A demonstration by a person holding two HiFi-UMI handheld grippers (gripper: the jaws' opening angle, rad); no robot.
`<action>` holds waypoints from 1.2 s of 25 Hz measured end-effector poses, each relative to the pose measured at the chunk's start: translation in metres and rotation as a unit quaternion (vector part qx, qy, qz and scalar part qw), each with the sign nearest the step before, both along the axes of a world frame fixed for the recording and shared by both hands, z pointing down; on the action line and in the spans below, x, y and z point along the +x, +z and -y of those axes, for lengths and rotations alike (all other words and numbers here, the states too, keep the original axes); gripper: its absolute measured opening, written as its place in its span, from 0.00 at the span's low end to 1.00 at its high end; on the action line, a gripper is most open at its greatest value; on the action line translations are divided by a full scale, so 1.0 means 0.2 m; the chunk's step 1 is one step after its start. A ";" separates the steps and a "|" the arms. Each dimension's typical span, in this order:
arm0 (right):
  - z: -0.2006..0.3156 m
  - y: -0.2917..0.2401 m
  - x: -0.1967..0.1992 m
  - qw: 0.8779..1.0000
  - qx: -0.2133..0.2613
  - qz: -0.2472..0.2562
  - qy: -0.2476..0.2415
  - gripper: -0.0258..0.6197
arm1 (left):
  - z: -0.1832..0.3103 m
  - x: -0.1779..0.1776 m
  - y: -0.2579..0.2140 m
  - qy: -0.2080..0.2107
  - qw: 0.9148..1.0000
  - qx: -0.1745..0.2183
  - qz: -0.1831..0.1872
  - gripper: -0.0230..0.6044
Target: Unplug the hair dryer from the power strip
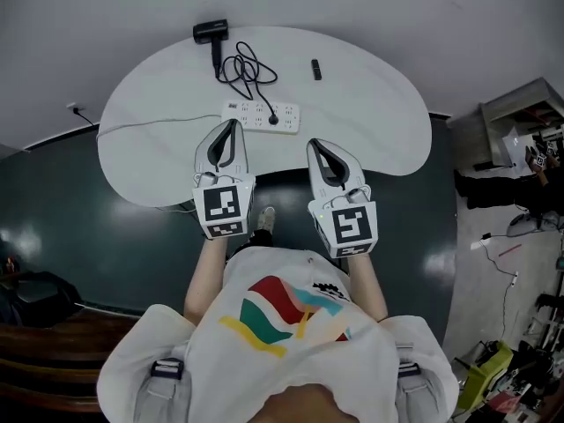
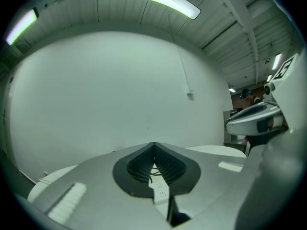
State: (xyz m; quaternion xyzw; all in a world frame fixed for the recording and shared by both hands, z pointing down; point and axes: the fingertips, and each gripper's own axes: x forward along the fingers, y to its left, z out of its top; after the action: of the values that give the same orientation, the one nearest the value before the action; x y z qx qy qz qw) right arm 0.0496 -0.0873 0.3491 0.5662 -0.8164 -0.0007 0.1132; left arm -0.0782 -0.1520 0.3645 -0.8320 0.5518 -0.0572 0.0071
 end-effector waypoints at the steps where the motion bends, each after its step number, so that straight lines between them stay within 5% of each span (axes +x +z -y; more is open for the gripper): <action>1: 0.06 0.01 -0.01 1.000 -0.003 -0.002 0.002 0.06 | 0.06 -0.02 0.01 0.000 1.000 -0.003 -0.001 0.04; 8: 0.34 0.06 -0.02 1.000 -0.017 0.003 0.008 0.06 | 0.29 -0.10 0.10 -0.013 1.000 -0.028 -0.005 0.04; 22: 0.52 0.05 -0.10 0.998 -0.015 0.029 -0.061 0.06 | 0.40 -0.23 0.05 -0.082 0.996 -0.026 0.024 0.04; 27: 0.53 0.11 -0.10 0.997 -0.023 0.027 -0.063 0.06 | 0.43 -0.19 0.13 -0.061 0.996 -0.054 0.038 0.04; 30: 0.54 0.11 -0.09 0.997 -0.027 0.030 -0.061 0.06 | 0.46 -0.17 0.20 -0.046 0.995 -0.080 0.023 0.15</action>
State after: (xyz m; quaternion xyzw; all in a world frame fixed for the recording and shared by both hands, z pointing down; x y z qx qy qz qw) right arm 0.0313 -0.1963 0.3717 0.5120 -0.8521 0.0313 0.1040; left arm -0.1121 -0.2439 0.4038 -0.8021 0.5828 -0.1207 -0.0491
